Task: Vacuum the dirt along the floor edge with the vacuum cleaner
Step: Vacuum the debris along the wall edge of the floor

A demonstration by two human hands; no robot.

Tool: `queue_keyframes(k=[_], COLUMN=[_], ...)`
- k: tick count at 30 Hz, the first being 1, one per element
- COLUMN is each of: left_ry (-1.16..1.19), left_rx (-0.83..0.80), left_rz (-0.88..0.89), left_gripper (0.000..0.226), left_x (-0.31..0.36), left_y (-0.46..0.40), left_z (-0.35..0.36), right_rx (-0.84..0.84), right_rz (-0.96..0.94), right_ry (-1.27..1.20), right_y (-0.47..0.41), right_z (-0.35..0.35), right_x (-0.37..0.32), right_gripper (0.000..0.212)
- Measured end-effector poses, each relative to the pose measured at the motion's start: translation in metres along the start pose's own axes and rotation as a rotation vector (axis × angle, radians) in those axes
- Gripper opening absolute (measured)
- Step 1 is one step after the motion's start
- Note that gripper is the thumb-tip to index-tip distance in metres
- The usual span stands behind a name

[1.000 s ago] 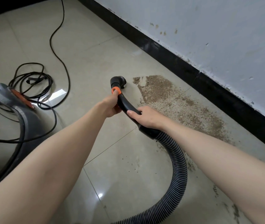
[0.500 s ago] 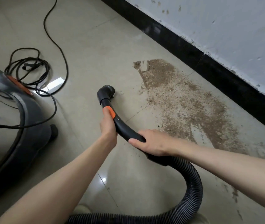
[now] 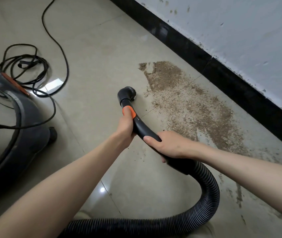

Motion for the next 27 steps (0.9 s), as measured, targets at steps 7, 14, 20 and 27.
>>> queue_keyframes(k=[7,14,20,27], left_ry=[-0.046,-0.158,-0.195,-0.193], left_rx=[-0.047,-0.116,-0.105,-0.075], left_rz=[-0.014,-0.006,0.007,0.033], left_gripper=[0.032,0.024,0.031,0.030], left_x=[-0.004,0.002,0.007,0.034], left_y=[0.001,-0.006,-0.024,-0.055], left_z=[0.023,0.044,0.049,0.057], right_rx=[0.026,0.072,0.111,0.143], right_rz=[0.047,0.081,0.100,0.055], right_ry=[-0.053,-0.139,-0.074,-0.112], right_y=[0.009,0.007,-0.009,-0.043], right_z=[-0.007,-0.013,-0.015,-0.037], right_x=[0.015,0.033,0.032,0.029], right_gripper=[0.049,0.049,0.050,0.050])
Point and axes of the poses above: each hand's wrist, its own y-axis away from the middle knuckle, its own z-axis out of the palm, x = y × z, the point moved 1 cm from there along -y, towards the middle knuckle, and after that the axes turned 5 degrees about y, right-handed, at the moved point
